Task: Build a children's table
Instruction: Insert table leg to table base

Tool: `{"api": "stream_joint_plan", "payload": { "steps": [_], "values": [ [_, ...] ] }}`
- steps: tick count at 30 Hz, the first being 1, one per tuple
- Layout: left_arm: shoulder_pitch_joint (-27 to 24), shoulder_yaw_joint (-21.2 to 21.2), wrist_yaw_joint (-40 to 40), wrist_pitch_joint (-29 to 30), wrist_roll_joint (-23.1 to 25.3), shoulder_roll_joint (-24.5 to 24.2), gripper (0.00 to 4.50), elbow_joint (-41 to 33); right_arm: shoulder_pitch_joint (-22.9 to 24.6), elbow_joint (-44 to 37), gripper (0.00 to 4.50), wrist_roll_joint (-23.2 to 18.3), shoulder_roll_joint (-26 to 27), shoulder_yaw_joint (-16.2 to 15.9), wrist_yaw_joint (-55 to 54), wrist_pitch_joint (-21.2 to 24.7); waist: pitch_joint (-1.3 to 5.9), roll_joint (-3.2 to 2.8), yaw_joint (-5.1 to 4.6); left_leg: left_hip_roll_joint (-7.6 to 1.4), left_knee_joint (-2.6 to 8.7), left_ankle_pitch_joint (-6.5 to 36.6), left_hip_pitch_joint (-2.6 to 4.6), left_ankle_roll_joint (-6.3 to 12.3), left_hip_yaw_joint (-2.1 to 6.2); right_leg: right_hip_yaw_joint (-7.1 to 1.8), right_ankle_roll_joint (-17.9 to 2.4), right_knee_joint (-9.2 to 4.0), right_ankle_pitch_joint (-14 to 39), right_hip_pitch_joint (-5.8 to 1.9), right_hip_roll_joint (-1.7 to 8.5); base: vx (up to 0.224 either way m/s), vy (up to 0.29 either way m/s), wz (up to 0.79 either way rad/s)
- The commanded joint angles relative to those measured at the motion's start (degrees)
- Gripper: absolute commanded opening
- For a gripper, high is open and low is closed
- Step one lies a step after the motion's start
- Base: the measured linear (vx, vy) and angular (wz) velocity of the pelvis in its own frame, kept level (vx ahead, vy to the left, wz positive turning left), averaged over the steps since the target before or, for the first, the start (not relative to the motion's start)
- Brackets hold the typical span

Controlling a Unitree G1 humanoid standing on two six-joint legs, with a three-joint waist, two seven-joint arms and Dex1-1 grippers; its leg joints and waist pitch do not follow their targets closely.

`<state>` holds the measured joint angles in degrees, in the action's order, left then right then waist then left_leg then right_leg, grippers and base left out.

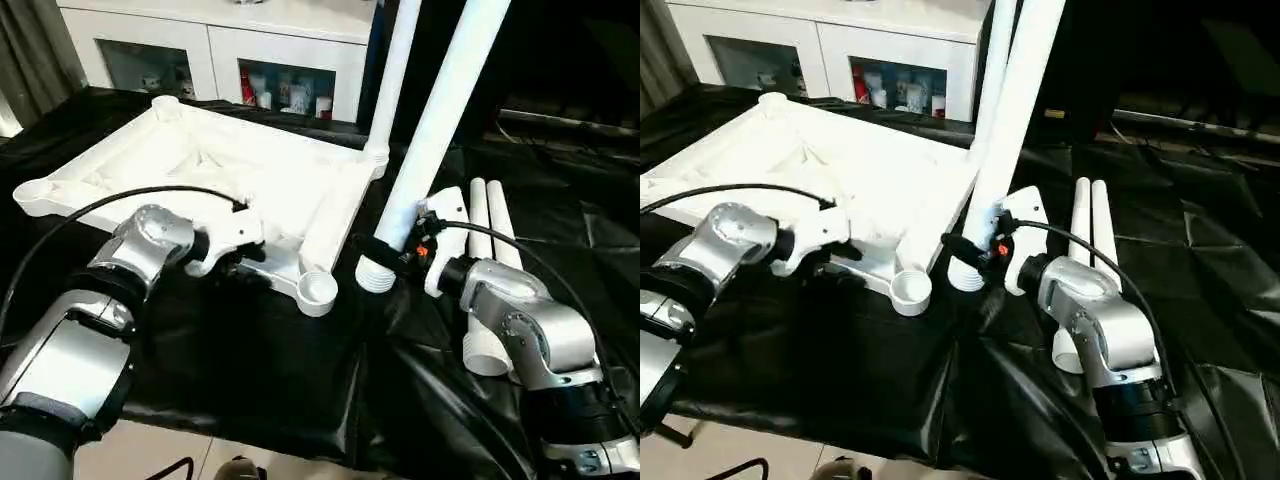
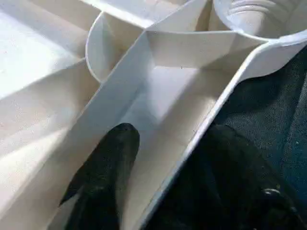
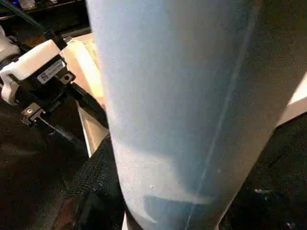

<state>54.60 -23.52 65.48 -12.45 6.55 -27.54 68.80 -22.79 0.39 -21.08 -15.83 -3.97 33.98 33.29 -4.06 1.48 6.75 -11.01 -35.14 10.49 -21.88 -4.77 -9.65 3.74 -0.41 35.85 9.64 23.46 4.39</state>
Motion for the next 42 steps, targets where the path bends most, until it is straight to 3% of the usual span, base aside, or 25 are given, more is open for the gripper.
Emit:
{"api": "stream_joint_plan", "payload": {
  "steps": [1, 3, 8, 14, 15, 19, 20, 21, 24, 29, 30, 32, 33, 37, 42],
  "values": [
    [1.5, 0.2, -0.3, -0.6, 1.2, 0.1, 2.31, 0.5, -0.7, -0.3, 1.91, 0.3, -0.1, 0.0, -0.2, -0.3, 4.51, -1.19, 0.11, -2.27, 5.18, 15.0, 1.44, -3.23, 0.86, -2.89, -12.0, -4.23, 13.0, -2.89, 4.60, 0.000, 0.000, 0.00],
    [1.4, -0.1, -0.2, -1.1, 2.0, 0.3, 1.95, 0.9, -0.8, -0.2, 1.91, 0.3, -0.1, 0.0, -0.2, -0.3, 4.53, -1.21, 0.16, -2.27, 5.19, 14.9, 1.46, -3.17, 0.88, -2.89, -12.0, -4.20, 12.9, -2.92, 4.65, 0.000, 0.000, 0.00],
    [1.5, 0.8, 0.2, -0.8, 2.0, 0.8, 1.61, 1.2, -1.0, 0.0, 1.91, 0.4, -0.1, 0.2, 0.0, -0.3, 4.56, -1.10, 0.12, -2.29, 5.16, 14.4, 1.40, -3.03, 0.87, -2.89, -12.3, -4.12, 12.3, -3.00, 4.70, 0.000, 0.000, 0.00],
    [1.3, 2.3, 4.8, 2.7, 0.6, 1.4, 1.19, 0.4, -1.3, 0.4, 1.91, 0.6, 0.1, 0.0, 0.0, -0.6, 4.63, -1.00, 0.00, -2.17, 5.04, 12.8, 1.24, -2.45, 0.77, -2.84, -13.4, -3.85, 9.9, -3.20, 4.71, 0.000, 0.000, 0.00],
    [1.1, 1.1, 5.5, 5.2, 2.2, 1.1, 1.10, -0.2, -1.3, 0.6, 1.91, 0.7, 0.2, -0.2, 0.0, -0.7, 4.57, -0.73, -0.05, -2.23, 5.11, 12.9, 1.26, -2.35, 0.74, -2.85, -13.4, -3.89, 10.1, -3.21, 4.70, 0.000, 0.000, 0.00],
    [0.2, 0.6, 6.9, 9.0, 2.8, 1.2, 0.86, -1.7, -1.5, 0.9, 1.91, 0.8, 0.4, -0.3, 0.1, -0.8, 4.41, -0.83, -0.05, -2.21, 5.18, 13.0, 1.32, -2.17, 0.73, -2.93, -13.0, -4.15, 12.3, -3.27, 4.86, 0.000, 0.000, 0.00],
    [-1.4, 1.6, 7.2, 14.3, 1.3, 2.5, 0.81, -4.7, -1.7, 1.3, 1.91, 0.8, 0.5, -0.4, 0.1, -1.0, 4.42, -0.42, -0.07, -2.20, 5.18, 12.8, 1.32, -2.12, 0.64, -2.92, -13.0, -4.14, 12.4, -3.33, 4.86, 0.000, 0.000, 0.00],
    [-2.8, 2.3, 7.3, 17.9, 0.2, 3.4, 0.76, -7.4, -1.9, 1.6, 1.91, 0.9, 0.6, -0.4, 0.2, -1.1, 4.30, -0.64, -0.03, -2.31, 5.22, 12.6, 1.31, -2.12, 0.69, -2.91, -13.3, -4.03, 12.9, -3.30, 4.94, 0.000, 0.000, 0.00],
    [-5.2, 3.7, 5.1, 23.1, -1.8, 5.1, 0.62, -11.8, -2.2, 2.2, 1.91, 1.0, 0.7, -0.6, 0.4, -1.4, 4.16, -0.66, 0.04, -2.29, 5.19, 13.7, 1.53, -1.88, 0.59, -2.94, -13.6, -4.46, 15.2, -3.14, 4.97, 0.000, 0.000, 0.00],
    [-8.8, 6.0, -1.9, 31.2, -2.2, 7.3, 0.31, -19.0, -2.5, 2.8, 1.91, 1.2, 1.1, -0.7, 0.5, -1.6, 4.16, -0.24, 0.14, -2.27, 5.28, 13.7, 1.52, -1.32, 0.64, -2.86, -12.2, -4.74, 17.4, -3.22, 4.87, 0.000, 0.000, 0.00],
    [-9.8, 6.7, -4.4, 31.9, -2.0, 7.8, 0.24, -20.7, -2.6, 2.9, 1.91, 1.3, 1.1, -0.7, 0.6, -1.7, 4.18, -0.27, 0.07, -2.28, 5.28, 13.6, 1.45, -1.24, 0.67, -2.82, -11.9, -4.77, 18.0, -3.27, 4.85, 0.000, 0.000, 0.00],
    [-14.1, 7.7, -6.9, 27.9, -2.3, 8.1, 0.21, -27.6, -2.8, 3.4, 1.91, 1.3, 1.2, -0.9, 0.8, -1.9, 4.13, 0.05, 0.00, -2.21, 5.32, 13.4, 1.28, -0.89, 0.68, -2.78, -10.7, -5.08, 20.0, -3.30, 4.86, 0.000, 0.000, 0.00],
    [-15.3, 7.5, -7.4, 27.8, -1.9, 7.8, 0.12, -29.9, -2.9, 3.6, 1.91, 1.3, 1.2, -0.9, 0.8, -2.0, 4.17, 0.07, -0.28, -2.26, 5.53, 12.5, 0.82, -0.85, 0.82, -2.64, -9.8, -5.03, 19.9, -3.43, 4.73, 0.000, 0.000, 0.00],
    [-18.8, 5.1, -8.7, 25.4, 1.2, 6.1, 0.02, -35.4, -3.2, 4.4, 1.91, 1.5, 1.1, -0.5, 0.9, -3.0, 4.27, 0.08, -0.44, -2.28, 5.41, 12.5, 1.28, -0.52, 0.64, -2.82, -9.7, -4.95, 18.6, -3.02, 4.56, 0.000, 0.000, 0.00],
    [-22.5, 4.9, -7.5, 30.3, 0.2, 5.1, 0.00, -42.9, -4.5, 7.6, 1.91, 3.7, 1.0, -0.8, 1.5, -8.1, 4.06, 0.01, -0.67, -2.11, 5.44, 13.2, 1.44, -0.78, 0.46, -2.82, -9.4, -5.12, 20.3, -2.72, 4.31, 0.000, 0.000, 0.00]
  ]
}}
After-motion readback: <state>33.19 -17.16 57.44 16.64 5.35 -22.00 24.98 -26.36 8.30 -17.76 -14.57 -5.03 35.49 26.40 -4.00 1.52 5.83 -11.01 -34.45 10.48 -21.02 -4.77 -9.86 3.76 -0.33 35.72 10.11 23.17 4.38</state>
